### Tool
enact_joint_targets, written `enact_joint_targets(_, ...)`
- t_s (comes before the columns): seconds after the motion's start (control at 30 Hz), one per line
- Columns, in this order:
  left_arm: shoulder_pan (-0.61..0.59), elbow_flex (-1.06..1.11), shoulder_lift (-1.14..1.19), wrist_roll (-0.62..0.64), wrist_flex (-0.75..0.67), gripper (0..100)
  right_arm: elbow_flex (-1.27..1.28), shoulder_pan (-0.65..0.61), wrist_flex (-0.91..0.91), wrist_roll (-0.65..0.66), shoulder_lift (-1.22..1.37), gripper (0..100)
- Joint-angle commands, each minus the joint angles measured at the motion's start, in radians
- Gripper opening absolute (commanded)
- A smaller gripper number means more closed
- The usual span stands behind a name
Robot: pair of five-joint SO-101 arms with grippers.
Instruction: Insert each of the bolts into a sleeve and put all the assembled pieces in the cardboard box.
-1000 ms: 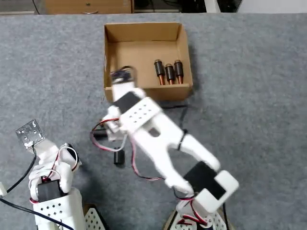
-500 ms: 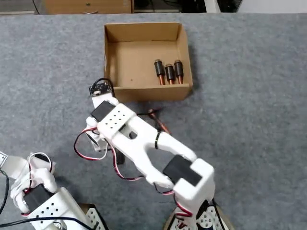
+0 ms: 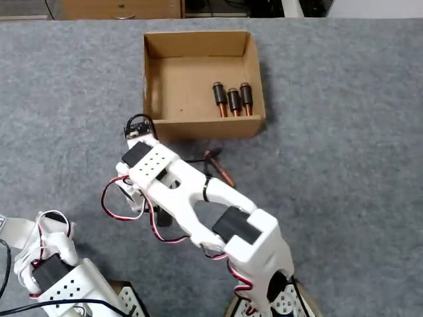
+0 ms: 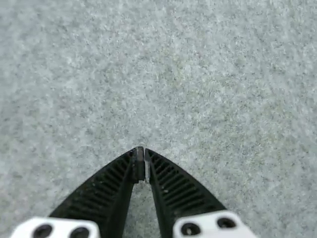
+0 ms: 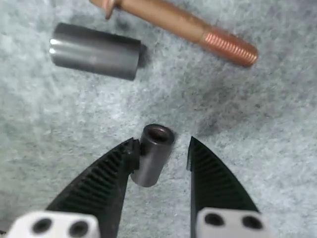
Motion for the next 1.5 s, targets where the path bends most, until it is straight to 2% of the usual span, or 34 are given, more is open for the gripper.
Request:
enact_joint_targets(0.0,-0.008,0.012,-0.005,0.003,0.002,2,-0.053,-0.001,-0.005,-0.017,0.027,15.2)
enact_joint_targets(0.27,-0.008,0.012,-0.005,0.003,0.002,2,-0.113,-0.008,0.015,-0.029,0.143,15.2)
enact_joint_targets(0.47,-0.006,0.012,-0.005,0.003,-0.003,2,-0.232,-0.008,0.199,-0.051,0.154,15.2)
enact_joint_targets(0.63,-0.006,0.012,-0.005,0.003,-0.003,2,-0.257,-0.027,0.255,-0.049,0.154,15.2)
enact_joint_targets(0.87,-0.006,0.012,-0.005,0.003,-0.003,2,-0.251,-0.042,0.249,-0.049,0.162,15.2)
enact_joint_targets(1.1,-0.006,0.012,-0.005,0.003,-0.003,2,-0.295,-0.039,0.250,-0.046,0.274,15.2)
enact_joint_targets(1.47,-0.006,0.012,-0.005,0.003,-0.002,2,-0.478,-0.018,0.377,-0.040,0.355,15.2)
